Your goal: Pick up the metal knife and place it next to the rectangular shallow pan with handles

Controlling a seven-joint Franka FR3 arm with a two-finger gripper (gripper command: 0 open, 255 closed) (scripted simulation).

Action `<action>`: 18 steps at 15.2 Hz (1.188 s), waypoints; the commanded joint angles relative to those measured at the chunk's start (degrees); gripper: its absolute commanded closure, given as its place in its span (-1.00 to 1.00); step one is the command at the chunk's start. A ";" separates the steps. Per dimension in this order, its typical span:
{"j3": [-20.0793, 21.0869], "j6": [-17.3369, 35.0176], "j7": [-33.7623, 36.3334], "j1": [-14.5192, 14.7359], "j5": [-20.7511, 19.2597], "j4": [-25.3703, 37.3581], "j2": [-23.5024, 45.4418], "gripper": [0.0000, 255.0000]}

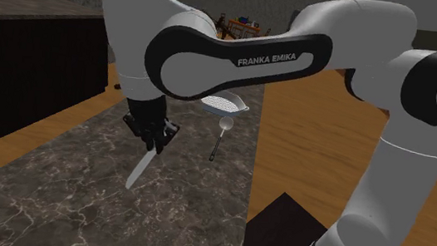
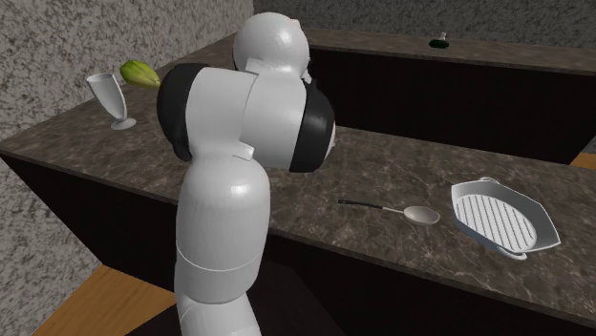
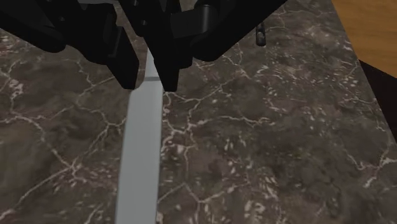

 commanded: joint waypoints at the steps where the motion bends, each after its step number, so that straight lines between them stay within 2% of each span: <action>1: -0.18 0.75 -2.88 -2.66 1.22 -1.37 -2.06 1.00; 8: -2.90 4.84 -14.09 -11.30 4.27 -6.17 -7.79 1.00; 18: -8.64 8.37 -27.17 -19.28 3.72 -6.92 -8.72 1.00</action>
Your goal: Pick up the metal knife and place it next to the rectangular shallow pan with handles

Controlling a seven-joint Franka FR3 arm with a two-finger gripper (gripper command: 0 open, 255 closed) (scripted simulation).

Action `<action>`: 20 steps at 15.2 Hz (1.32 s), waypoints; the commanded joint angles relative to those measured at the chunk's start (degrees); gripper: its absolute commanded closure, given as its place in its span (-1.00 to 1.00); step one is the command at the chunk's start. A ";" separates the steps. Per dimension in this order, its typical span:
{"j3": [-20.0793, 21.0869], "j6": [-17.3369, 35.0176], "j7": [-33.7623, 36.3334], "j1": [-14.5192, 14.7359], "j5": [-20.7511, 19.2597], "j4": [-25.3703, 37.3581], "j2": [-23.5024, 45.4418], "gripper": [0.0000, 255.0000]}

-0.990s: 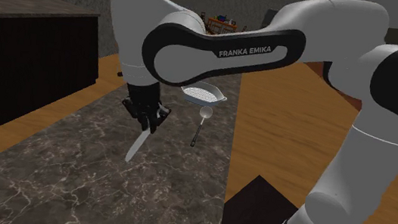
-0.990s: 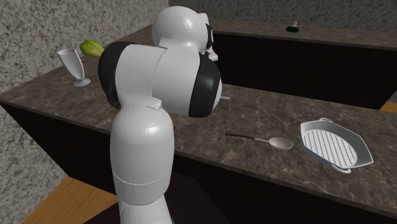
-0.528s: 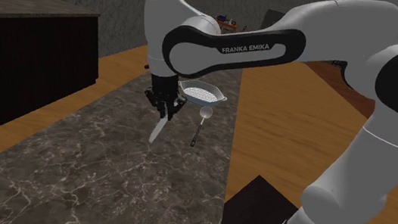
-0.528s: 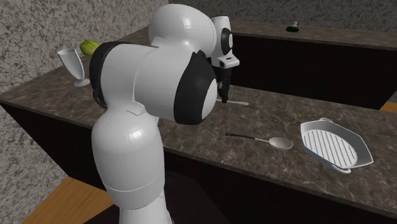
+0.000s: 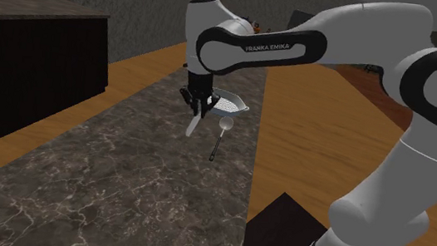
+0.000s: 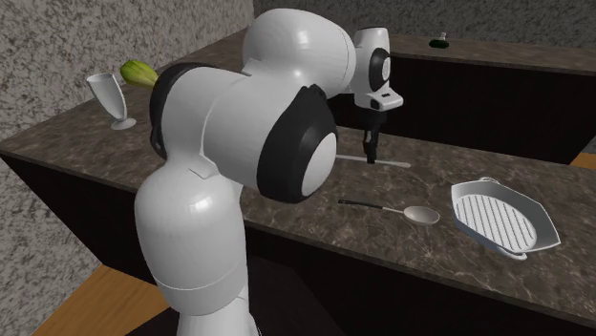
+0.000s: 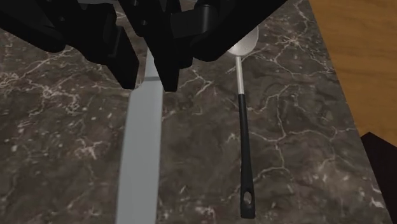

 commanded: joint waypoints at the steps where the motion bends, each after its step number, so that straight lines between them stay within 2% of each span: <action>1: -1.05 0.61 -2.09 -1.20 -0.62 0.34 0.59 1.00; 8: -4.73 1.30 -9.01 -5.04 -3.70 4.47 4.67 1.00; 20: -5.58 8.89 -5.50 -4.61 -6.89 -1.54 7.67 1.00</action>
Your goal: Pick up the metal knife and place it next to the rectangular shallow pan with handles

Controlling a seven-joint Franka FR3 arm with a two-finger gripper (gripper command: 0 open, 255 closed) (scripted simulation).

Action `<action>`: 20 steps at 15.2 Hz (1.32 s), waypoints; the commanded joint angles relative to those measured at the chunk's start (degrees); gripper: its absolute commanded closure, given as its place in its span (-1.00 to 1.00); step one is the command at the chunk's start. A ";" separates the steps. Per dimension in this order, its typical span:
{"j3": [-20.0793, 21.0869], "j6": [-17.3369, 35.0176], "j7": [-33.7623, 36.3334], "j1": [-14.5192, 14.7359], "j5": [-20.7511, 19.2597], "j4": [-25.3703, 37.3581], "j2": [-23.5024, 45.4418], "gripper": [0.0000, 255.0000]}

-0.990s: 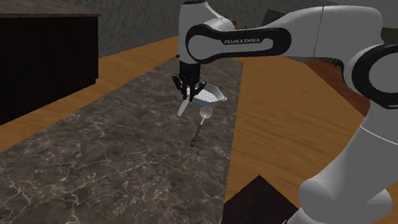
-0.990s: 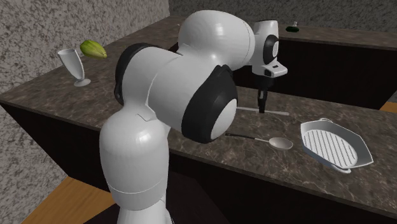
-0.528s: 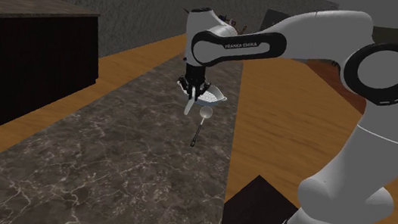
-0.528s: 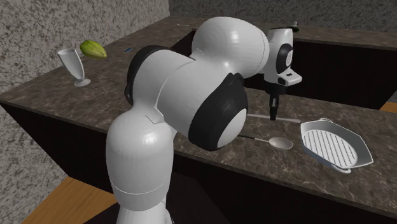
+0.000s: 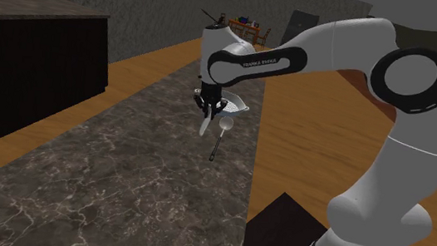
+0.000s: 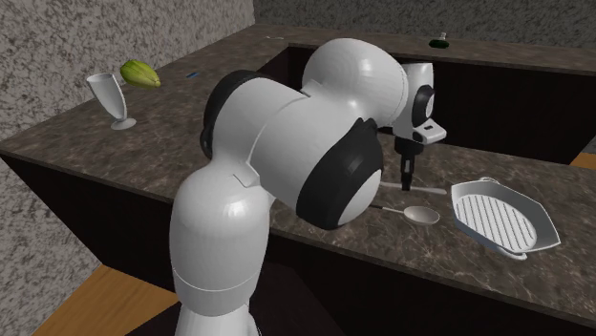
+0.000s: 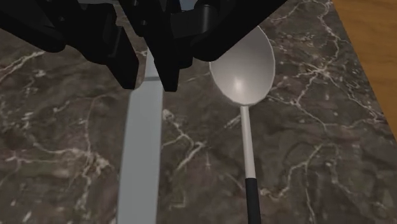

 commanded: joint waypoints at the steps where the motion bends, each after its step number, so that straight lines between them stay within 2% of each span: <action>1: -0.19 1.38 0.63 0.04 -0.59 -1.12 0.48 1.00; 7: -0.99 4.91 2.85 0.62 -2.99 -3.33 2.80 1.00; 15: -0.99 4.91 2.85 0.62 -2.99 -3.33 2.79 1.00; 16: -0.99 4.91 2.85 0.62 -2.99 -3.33 2.79 -1.00; 20: -0.99 4.90 2.85 0.62 -2.99 -3.33 2.80 -1.00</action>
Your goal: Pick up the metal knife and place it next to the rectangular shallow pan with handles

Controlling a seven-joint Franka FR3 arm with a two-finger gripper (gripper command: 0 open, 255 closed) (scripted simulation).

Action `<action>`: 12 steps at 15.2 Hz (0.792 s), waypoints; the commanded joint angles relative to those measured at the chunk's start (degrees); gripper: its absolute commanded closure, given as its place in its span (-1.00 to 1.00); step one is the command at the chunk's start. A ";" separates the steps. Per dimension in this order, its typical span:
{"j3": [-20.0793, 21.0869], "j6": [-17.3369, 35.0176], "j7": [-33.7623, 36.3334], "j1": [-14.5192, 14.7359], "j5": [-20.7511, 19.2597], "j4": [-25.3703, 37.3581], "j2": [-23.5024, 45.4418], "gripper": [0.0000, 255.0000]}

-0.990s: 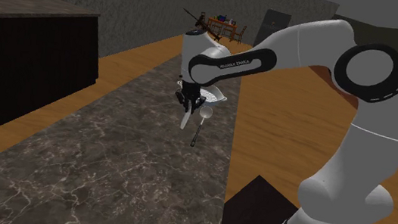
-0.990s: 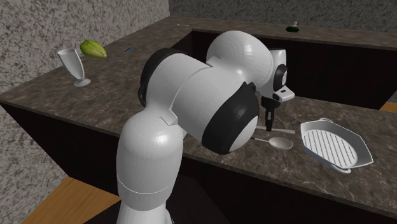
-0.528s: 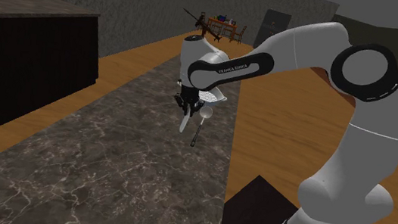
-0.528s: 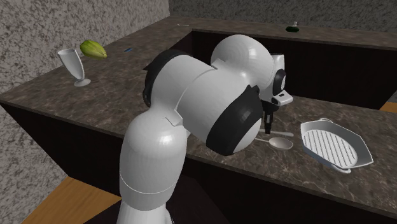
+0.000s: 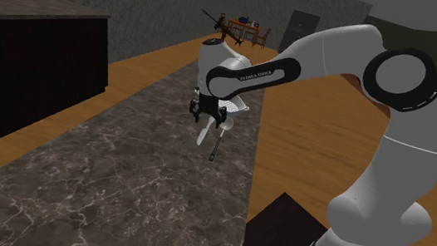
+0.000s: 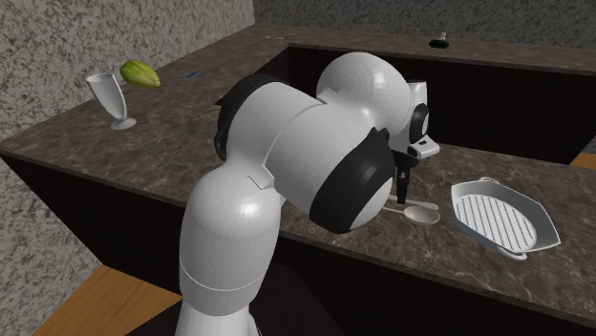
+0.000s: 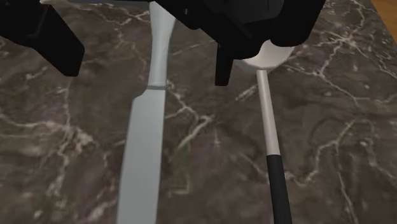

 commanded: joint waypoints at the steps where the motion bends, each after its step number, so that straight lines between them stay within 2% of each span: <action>1: 0.00 0.00 0.00 0.00 0.00 0.00 0.00 -1.00; 5: 1.48 -5.81 -1.99 0.11 3.19 3.88 -2.90 -1.00; 12: 1.48 -5.81 -1.99 0.12 3.19 3.88 -2.90 -1.00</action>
